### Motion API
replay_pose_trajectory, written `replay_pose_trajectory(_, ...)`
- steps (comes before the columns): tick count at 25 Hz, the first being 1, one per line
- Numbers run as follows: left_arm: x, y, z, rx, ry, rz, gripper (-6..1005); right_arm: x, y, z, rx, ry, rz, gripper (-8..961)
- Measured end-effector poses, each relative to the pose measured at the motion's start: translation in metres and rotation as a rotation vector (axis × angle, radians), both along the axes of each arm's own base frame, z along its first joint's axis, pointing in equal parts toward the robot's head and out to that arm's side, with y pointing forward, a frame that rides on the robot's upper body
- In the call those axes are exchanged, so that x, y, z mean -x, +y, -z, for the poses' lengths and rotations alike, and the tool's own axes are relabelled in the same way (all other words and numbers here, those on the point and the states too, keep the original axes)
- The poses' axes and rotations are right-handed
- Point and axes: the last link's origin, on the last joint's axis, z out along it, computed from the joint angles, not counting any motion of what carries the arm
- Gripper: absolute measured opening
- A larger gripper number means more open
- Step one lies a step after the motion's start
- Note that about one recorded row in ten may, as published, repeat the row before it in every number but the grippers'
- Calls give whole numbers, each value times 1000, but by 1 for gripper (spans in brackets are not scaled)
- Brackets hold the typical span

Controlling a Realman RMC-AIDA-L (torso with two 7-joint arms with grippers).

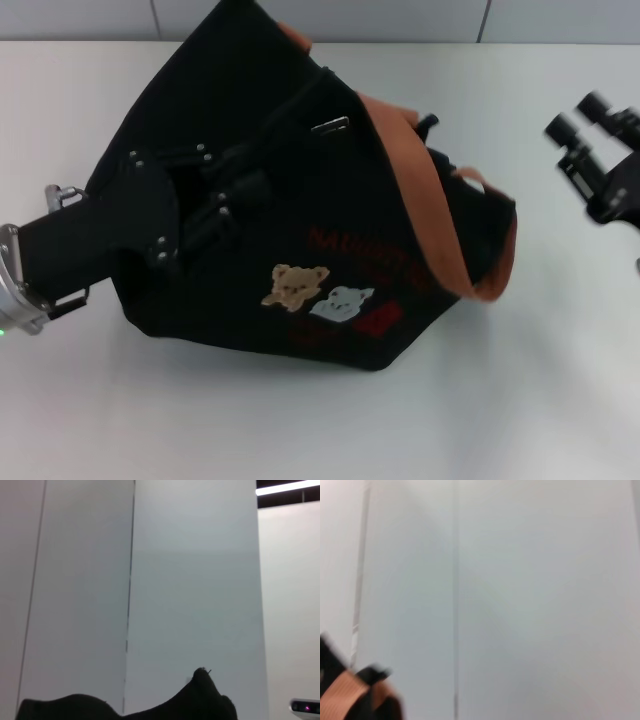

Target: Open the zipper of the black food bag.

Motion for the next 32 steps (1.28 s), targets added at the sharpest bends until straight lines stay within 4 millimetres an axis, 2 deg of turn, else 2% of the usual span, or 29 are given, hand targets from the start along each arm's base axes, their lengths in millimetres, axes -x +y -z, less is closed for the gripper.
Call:
replay_pose_trajectory(4,-3,4,6,-27,-44,-32,276,-3,2,-8,-21,56,32,406)
replay_pose_trajectory(10,-17,22,24,12,-55,-69,524,-11,2,-17,-65,126,98,671)
replay_pose_trajectory(13,-17,24,23,12,-66,-83,599,-15,0,-20,-66,153,121,743)
replay_pose_trajectory(17,-9,23,12,-11,-117,-137,700,-23,-6,-31,-83,185,145,840)
replay_pose_trajectory(19,-3,20,5,-2,-129,-159,750,-25,-7,-34,-66,181,137,840)
replay_pose_trajectory(20,2,16,-3,26,-123,-155,750,-25,-10,-41,7,158,99,840)
replay_pose_trajectory(21,2,16,-3,26,-123,-155,751,-25,-10,-41,7,158,99,840)
replay_pose_trajectory(23,5,6,-13,80,-80,-107,752,-21,-12,-47,133,109,35,840)
replay_pose_trajectory(24,6,0,-17,101,-56,-76,752,-18,-14,-50,211,74,-12,840)
replay_pose_trajectory(25,8,-7,-22,126,-26,-39,753,-9,-20,-54,365,7,-111,840)
replay_pose_trajectory(26,8,-7,-22,126,-26,-39,753,-9,-20,-54,365,7,-111,840)
replay_pose_trajectory(27,11,-19,-29,177,42,23,753,-5,-24,-55,433,-19,-160,840)
replay_pose_trajectory(30,12,-24,-31,215,91,46,754,13,-38,-55,673,-102,-355,840)
replay_pose_trajectory(32,13,-31,-29,301,165,70,754,16,-40,-53,709,-114,-386,839)
